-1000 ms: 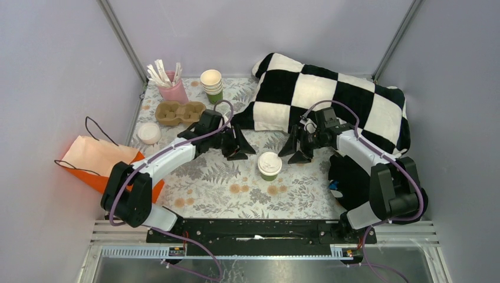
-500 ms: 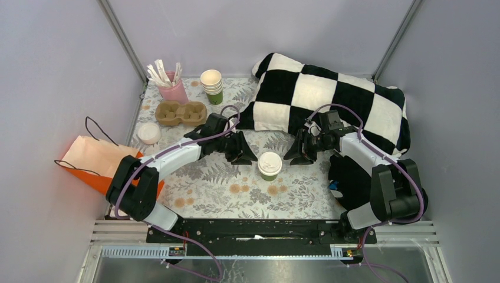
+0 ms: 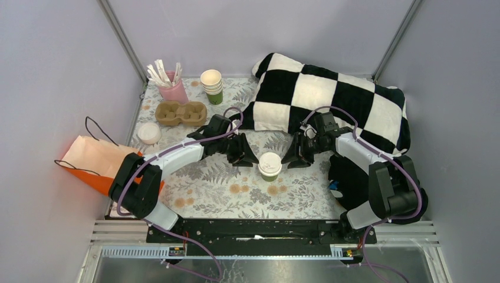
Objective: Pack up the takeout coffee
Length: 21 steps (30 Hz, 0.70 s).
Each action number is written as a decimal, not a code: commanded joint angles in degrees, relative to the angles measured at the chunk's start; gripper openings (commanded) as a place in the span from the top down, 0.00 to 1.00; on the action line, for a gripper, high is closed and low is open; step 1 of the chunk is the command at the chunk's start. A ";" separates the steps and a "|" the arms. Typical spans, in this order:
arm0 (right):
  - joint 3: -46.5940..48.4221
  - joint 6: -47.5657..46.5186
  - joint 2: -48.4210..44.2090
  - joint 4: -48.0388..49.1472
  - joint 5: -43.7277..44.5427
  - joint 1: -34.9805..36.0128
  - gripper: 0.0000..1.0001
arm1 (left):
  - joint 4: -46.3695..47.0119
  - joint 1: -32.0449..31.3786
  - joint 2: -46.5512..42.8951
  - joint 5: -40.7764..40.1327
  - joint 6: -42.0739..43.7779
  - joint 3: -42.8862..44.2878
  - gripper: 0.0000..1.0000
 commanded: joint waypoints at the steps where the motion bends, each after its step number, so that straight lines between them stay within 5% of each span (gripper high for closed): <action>1: -0.16 -0.37 0.66 0.80 -0.07 0.96 0.51 | 0.83 -0.60 1.37 -1.43 1.37 1.77 0.60; 21: -6.25 0.15 0.80 -1.60 13.78 1.49 0.53 | -9.12 -4.08 1.11 -14.86 4.58 -0.10 0.65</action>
